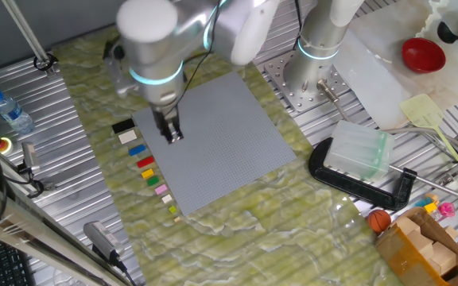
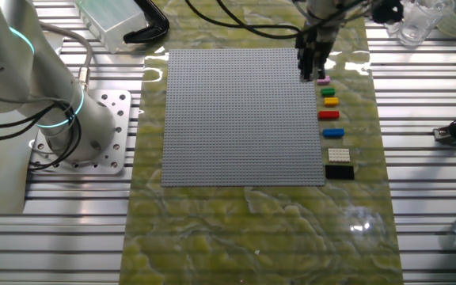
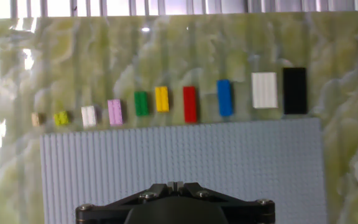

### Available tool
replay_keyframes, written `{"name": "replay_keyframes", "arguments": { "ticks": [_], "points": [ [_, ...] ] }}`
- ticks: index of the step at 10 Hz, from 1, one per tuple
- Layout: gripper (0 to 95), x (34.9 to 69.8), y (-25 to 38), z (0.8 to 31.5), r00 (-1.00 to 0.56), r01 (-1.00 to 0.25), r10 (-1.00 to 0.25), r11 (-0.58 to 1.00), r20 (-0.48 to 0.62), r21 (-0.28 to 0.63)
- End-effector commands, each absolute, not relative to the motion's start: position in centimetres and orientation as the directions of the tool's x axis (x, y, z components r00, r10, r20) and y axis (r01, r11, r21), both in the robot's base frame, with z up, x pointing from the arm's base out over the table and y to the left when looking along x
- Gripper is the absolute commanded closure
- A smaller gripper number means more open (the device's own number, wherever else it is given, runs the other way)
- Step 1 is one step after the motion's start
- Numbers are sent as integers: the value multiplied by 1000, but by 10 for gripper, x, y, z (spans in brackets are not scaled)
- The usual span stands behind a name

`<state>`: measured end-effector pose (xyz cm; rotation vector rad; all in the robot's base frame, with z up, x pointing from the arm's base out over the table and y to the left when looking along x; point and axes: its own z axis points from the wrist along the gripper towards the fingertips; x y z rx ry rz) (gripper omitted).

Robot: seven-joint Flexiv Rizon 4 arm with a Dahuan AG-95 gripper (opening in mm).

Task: Build with small Lego blocks

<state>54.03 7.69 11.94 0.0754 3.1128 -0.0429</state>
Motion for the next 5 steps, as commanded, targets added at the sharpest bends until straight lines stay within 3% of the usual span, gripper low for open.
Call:
{"name": "replay_keyframes", "arguments": {
  "ticks": [1, 5],
  "points": [
    [950, 552, 84, 119, -998, 56, 55, 998, -16, -29],
    [950, 572, 97, 114, -1000, 20, 20, 999, -9, -24]
  ]
}}
